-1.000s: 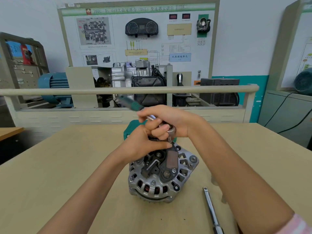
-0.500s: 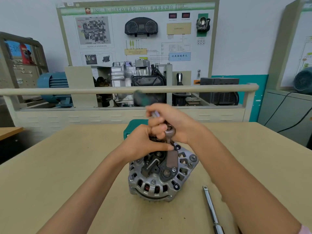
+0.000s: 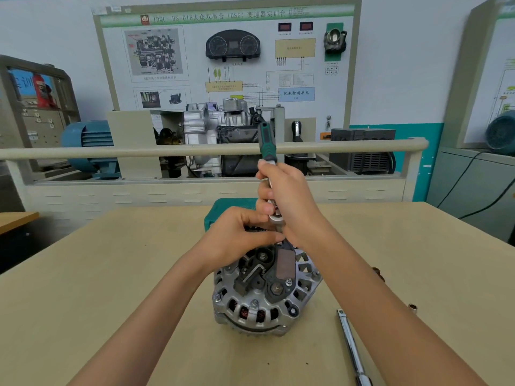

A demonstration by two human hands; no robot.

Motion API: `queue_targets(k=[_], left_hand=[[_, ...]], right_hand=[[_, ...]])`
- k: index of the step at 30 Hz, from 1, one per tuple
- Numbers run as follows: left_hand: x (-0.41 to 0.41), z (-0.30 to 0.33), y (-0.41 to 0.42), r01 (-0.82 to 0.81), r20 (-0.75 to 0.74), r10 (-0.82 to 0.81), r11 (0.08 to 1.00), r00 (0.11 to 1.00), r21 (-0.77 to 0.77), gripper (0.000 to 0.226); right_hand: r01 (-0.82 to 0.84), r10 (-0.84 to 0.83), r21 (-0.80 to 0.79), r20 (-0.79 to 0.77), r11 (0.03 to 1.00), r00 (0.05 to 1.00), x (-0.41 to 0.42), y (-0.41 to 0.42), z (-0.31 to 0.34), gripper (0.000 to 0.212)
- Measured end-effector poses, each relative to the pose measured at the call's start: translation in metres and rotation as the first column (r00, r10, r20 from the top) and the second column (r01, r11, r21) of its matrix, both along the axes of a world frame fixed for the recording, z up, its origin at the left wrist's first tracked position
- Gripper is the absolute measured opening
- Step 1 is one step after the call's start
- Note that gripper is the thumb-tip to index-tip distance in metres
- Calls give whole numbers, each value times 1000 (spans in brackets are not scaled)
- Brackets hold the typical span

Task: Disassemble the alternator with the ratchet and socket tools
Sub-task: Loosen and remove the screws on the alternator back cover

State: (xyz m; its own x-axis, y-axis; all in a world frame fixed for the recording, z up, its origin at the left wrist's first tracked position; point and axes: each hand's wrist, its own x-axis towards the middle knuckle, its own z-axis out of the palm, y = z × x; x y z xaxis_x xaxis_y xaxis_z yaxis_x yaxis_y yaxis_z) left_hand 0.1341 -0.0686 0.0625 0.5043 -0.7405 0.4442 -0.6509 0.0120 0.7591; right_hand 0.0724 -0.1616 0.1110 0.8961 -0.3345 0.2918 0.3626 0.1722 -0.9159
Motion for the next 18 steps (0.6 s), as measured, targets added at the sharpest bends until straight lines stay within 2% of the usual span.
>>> queue_targets(k=[2,4,9,13,18], left_hand=[[0,0,-1,-4,17,3,1000,1000,8,16],[0,0,-1,-22,28,21,1000,999,10,16],[0,1,-1,-23,56,20,999,998,43,30],[0,0,0,25,16,-25,1000,1000,-3,26],[2,0,0,32,-8,-32,999,999,3,21]], right_hand=[[1,-1,40,-15,999,1000,2,-3,-1,25],[17,-17,9,-1,1000,1000,3,-4,-2,26],[27,-28,-48,-35,999,999,5,0,-8,26],[27,-27,57,-14,998,1000,2,-4,-3,24],[-22,32,296,-31,955,999,-1,-16,5,28]])
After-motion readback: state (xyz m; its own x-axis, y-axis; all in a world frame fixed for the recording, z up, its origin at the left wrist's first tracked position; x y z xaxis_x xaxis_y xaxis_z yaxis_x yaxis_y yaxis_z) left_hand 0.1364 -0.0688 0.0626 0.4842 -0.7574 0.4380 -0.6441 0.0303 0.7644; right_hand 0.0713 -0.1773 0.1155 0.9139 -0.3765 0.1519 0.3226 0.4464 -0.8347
